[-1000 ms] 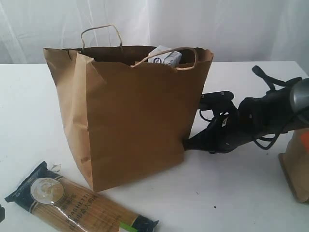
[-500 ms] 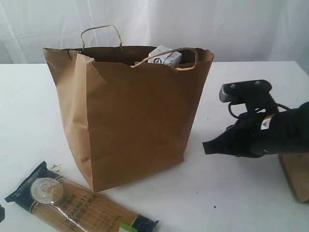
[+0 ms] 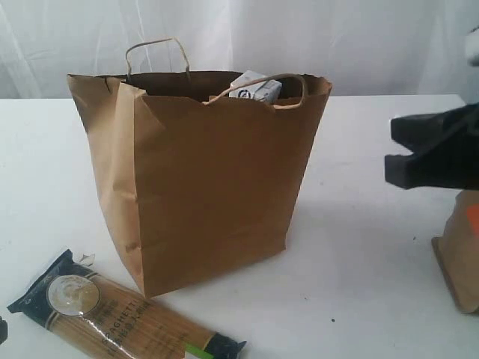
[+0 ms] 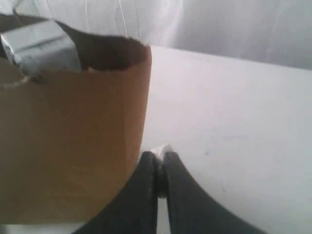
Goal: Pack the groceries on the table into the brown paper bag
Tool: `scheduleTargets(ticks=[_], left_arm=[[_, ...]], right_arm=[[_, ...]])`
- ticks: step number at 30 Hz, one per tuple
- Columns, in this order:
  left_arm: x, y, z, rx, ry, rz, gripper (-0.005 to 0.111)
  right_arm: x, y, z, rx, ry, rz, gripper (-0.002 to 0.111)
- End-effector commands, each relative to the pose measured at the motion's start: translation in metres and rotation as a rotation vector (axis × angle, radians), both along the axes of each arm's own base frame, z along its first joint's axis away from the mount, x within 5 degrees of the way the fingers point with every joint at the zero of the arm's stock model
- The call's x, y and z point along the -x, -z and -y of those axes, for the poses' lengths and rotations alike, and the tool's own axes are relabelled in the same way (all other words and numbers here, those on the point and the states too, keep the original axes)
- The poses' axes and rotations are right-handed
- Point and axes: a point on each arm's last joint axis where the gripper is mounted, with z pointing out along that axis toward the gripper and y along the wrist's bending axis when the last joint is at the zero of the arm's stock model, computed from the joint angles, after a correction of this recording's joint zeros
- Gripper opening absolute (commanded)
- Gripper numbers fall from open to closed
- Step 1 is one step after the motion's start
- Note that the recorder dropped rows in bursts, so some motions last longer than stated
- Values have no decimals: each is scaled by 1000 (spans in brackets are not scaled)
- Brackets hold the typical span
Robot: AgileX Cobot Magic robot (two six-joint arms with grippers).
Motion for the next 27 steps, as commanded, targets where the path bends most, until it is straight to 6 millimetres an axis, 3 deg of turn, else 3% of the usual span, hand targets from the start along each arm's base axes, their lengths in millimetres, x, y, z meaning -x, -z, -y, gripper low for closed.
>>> scheduleTargets(ticks=[1,5,9,13,19,27], left_arm=[[1,1,0,11,1,-2,0],[1,1,0,11,1,-2,0],[1,1,0,11,1,-2,0],[1,1,0,11,1,-2,0],[1,1,0,11,1,-2,0],[1,1,0,11,1,-2,0]], right_arm=[[1,-30,0,-26,-6,98,0],[-11,-60,-5,-79,0,159,0],[-34,-78,-15,-106,0,157,0],[-56,-84,-27,-118,-15,73,0],[-77,-73,-39,-80,-38,-50,0],[-77,-69,-54,-43,-103,-86,0]])
